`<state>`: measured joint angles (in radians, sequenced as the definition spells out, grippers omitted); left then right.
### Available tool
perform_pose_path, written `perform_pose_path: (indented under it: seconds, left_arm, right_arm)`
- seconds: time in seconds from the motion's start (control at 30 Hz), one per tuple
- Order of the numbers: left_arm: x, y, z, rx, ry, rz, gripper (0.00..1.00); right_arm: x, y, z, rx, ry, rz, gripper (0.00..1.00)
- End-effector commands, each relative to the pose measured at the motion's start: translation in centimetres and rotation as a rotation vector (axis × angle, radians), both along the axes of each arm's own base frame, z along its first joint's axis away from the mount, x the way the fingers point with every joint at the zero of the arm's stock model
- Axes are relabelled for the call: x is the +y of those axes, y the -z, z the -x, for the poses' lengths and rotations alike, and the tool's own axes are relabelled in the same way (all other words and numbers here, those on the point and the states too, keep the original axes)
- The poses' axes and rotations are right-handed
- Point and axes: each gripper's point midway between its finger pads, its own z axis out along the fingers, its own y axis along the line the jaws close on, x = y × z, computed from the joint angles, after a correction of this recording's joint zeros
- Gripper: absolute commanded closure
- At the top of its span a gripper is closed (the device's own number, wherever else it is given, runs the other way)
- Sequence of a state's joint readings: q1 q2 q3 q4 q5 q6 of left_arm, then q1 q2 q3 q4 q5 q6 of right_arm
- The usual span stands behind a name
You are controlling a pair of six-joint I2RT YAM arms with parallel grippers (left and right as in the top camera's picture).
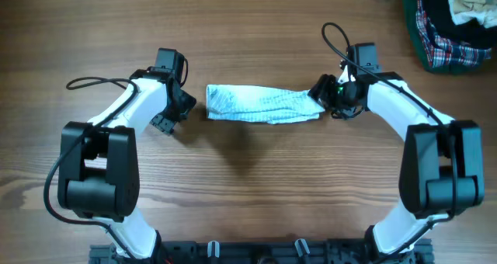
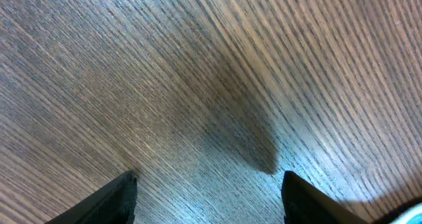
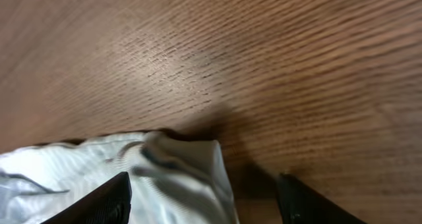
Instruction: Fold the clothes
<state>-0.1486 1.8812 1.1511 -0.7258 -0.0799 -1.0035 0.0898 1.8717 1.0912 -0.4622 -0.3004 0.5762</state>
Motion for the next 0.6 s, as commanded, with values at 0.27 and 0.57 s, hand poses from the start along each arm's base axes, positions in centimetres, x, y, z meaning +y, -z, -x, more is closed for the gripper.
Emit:
perform_pose_path:
  seconds: [0.27, 0.57]
  left_arm:
    - [0.0, 0.3, 0.2, 0.012, 0.008, 0.002, 0.29]
    - [0.1, 0.3, 0.2, 0.011, 0.007, -0.002, 0.26]
  right_arm:
    - [4.4, 3.0, 1.9, 0.121, -0.104, -0.196, 0.69]
    - [0.5, 3.4, 1.5, 0.115, -0.06, -0.158, 0.96]
